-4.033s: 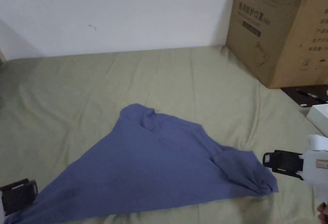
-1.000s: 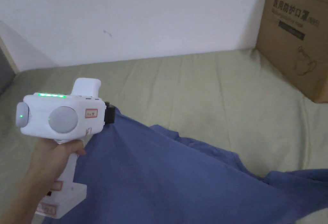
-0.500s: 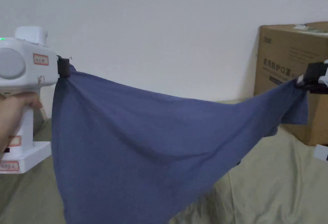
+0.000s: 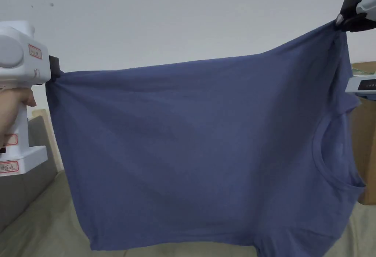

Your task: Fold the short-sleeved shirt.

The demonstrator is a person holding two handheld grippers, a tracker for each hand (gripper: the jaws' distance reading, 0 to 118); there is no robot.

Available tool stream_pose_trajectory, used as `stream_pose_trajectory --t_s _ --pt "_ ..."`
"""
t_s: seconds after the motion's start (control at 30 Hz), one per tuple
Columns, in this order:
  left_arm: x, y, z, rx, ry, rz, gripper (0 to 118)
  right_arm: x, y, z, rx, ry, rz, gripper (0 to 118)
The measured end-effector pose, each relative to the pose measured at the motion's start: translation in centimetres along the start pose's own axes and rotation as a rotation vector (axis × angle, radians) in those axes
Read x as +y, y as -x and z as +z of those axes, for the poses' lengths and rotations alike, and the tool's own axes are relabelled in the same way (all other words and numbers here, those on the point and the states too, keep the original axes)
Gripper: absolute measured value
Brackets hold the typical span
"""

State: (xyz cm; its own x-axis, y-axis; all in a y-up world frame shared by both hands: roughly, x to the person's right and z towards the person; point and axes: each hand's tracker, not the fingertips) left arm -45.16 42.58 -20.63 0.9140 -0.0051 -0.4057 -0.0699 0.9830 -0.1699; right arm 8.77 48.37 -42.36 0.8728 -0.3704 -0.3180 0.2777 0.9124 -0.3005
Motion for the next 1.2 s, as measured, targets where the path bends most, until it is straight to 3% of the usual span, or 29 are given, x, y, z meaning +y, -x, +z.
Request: stream_pose_trajectory --t_s 0.43,0.53,0.77,1.1,1.2 --pt "6.1 -0.1 -10.3 0.041 -0.022 0.000 1 5.4 2.3 -9.9 -0.027 -0.027 0.025 3" --pt "7.1 0.4 -13.0 0.043 0.012 0.036 1 6.0 2.5 -12.4 -0.012 -0.031 0.001 3" --pt "7.9 0.7 -16.5 0.049 -0.012 0.054 1 5.6 3.8 -16.7 0.008 -0.046 0.029 3" --pt "2.8 2.2 -19.6 0.052 0.029 0.045 1 1.8 3.2 -21.3 0.023 0.030 0.049 2" --pt "-0.2 2.1 -20.6 0.043 0.063 0.032 1 -0.7 2.9 -22.3 0.015 0.072 0.093 2"
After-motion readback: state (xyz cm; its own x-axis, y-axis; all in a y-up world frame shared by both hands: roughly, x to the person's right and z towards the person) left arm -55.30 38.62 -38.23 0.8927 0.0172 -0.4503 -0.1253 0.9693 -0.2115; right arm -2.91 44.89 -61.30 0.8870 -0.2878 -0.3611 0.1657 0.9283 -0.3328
